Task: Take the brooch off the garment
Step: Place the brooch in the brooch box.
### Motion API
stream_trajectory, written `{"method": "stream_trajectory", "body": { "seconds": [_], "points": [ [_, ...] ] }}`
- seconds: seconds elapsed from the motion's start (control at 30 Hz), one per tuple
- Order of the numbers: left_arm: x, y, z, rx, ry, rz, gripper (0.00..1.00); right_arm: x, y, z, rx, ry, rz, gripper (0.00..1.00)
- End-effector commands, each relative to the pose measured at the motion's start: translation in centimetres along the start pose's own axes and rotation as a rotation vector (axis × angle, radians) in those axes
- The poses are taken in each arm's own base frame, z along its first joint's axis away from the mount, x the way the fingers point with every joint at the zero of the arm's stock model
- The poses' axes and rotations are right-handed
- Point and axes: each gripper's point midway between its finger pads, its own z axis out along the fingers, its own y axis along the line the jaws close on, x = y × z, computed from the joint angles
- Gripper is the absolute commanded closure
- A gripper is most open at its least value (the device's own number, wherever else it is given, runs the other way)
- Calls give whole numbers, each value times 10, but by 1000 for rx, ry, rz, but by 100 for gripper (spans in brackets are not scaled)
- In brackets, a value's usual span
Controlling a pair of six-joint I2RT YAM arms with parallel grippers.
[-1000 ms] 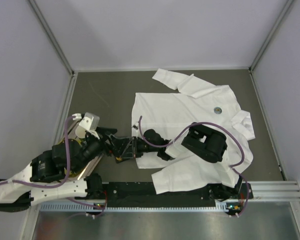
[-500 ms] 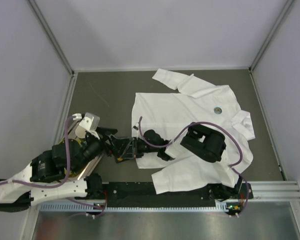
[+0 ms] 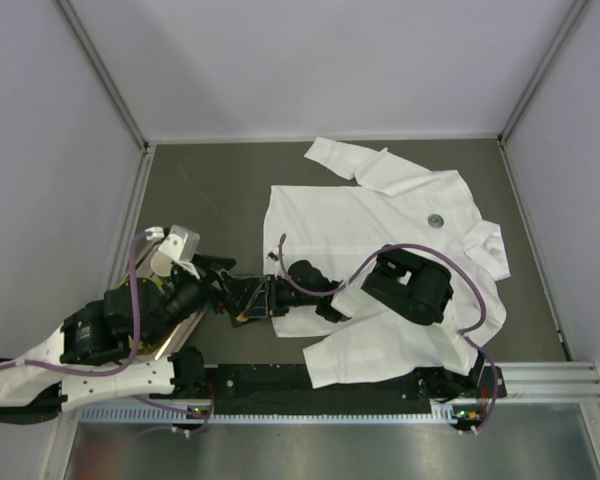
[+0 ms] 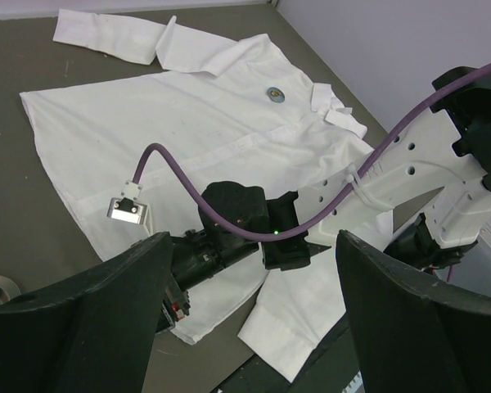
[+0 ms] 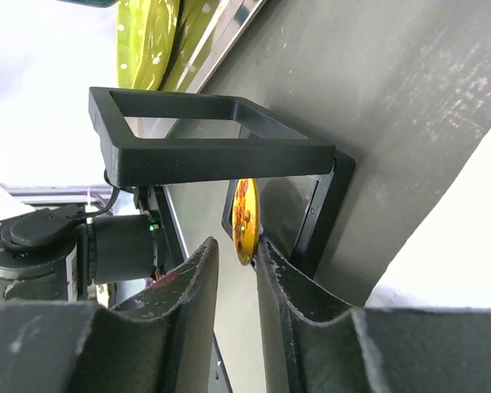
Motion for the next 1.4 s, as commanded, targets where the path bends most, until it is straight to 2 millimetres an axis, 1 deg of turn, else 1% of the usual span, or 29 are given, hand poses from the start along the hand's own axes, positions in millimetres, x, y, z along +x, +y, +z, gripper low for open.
{"method": "stream_trajectory", "body": {
  "seconds": [0.0, 0.07, 0.3, 0.33, 0.47, 0.53, 0.6, 0.87, 0.97, 1.0, 1.07, 1.1, 1.13, 1.17, 1.2, 1.23, 1.27, 1.3, 1.33, 1.37],
  "points": [
    [0, -4, 0, 19, -2, -10, 14, -14, 16, -8, -18, -46, -40, 72],
    [1, -4, 0, 23, 1, -12, 14, -15, 19, -11, -20, -54, -48, 69],
    [1, -4, 0, 22, 1, -11, 14, -16, 20, -16, 10, -49, -54, 65],
    [2, -4, 0, 23, 1, -12, 14, -18, 21, -15, 17, -53, -52, 65],
    [3, -5, 1, 25, 7, -8, 14, -20, 23, -18, 51, -42, -62, 59],
    [3, -5, 1, 29, 7, -9, 14, -24, 26, -21, 64, -54, -66, 57],
    [3, -6, 0, 31, 10, -8, 14, -23, 23, -23, 83, -50, -73, 54],
    [3, -7, 0, 36, 14, -7, 14, -27, 28, -32, 100, -60, -96, 52],
    [2, -8, 1, 36, 12, -8, 14, -31, 34, -41, 113, -74, -120, 52],
    [0, -9, 1, 38, 5, -13, 14, -36, 42, -48, 120, -88, -131, 52],
    [-2, -11, 3, 42, 1, -10, 14, -39, 43, -60, 156, -95, -159, 52],
    [-1, -13, 4, 47, 0, -7, 14, -50, 57, -73, 158, -137, -182, 52],
    [-2, -16, 8, 56, -6, -8, 13, -42, 45, -84, 223, -110, -178, 52],
    [-2, -18, 11, 58, -11, 0, 13, -47, 45, -95, 245, -128, -183, 51],
    [0, -19, 15, 55, -11, 2, 13, -45, 34, -107, 288, -141, -175, 51],
    [-3, -25, 22, 61, -28, -8, 13, -50, 44, -125, 287, -169, -176, 51],
    [-3, -30, 25, 72, -31, -2, 13, -52, 43, -136, 300, -188, -161, 50],
    [-4, -34, 31, 79, -32, 2, 13, -58, 37, -147, 323, -217, -143, 50],
    [1, -41, 41, 83, -15, 14, 13, -61, 40, -167, 322, -263, -141, 50],
    [0, -51, 46, 110, -16, 20, 13, -60, 33, -178, 347, -272, -120, 49]
  ]
}}
